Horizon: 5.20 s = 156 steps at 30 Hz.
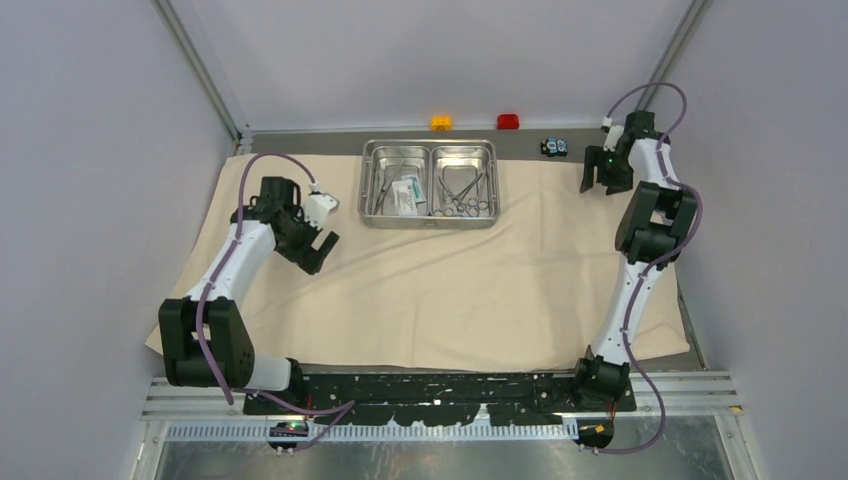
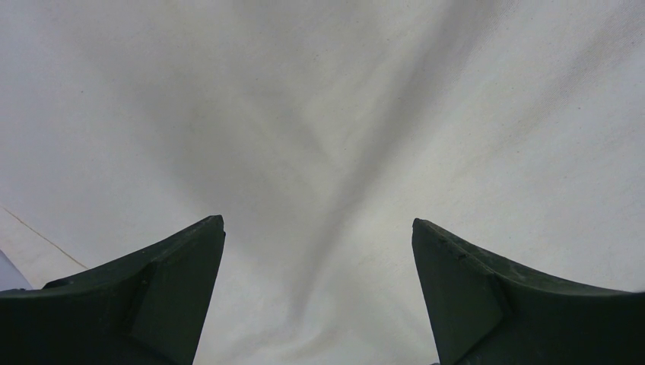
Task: Open and lay out the surgical kit
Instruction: Smooth out the surgical kit at the center of the board.
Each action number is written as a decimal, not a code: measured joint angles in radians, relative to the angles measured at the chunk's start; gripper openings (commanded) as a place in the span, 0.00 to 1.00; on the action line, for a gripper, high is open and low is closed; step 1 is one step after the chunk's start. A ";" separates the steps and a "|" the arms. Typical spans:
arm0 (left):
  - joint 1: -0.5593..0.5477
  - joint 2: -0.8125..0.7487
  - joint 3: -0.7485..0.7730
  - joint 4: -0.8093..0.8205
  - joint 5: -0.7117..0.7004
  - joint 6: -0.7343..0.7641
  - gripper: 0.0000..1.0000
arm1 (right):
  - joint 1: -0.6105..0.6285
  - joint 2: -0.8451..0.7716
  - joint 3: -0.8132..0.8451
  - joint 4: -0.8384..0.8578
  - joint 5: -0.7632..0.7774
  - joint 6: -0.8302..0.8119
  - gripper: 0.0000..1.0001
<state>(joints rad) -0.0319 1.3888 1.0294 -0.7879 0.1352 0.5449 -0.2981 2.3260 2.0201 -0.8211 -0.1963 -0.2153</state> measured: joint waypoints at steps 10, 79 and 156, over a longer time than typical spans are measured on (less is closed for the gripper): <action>-0.001 0.000 0.000 0.013 0.016 -0.027 0.96 | 0.060 0.066 0.042 0.008 0.040 0.057 0.62; -0.002 0.000 0.000 0.029 -0.009 -0.014 0.96 | 0.354 0.075 0.033 0.106 0.249 0.093 0.21; -0.003 -0.013 0.000 0.033 -0.030 -0.006 0.96 | 0.071 -0.097 -0.047 0.101 0.129 0.166 0.71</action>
<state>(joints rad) -0.0349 1.3758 1.0294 -0.7551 0.1051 0.5392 -0.2272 2.2292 1.9736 -0.7200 -0.0677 -0.0494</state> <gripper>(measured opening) 0.960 0.667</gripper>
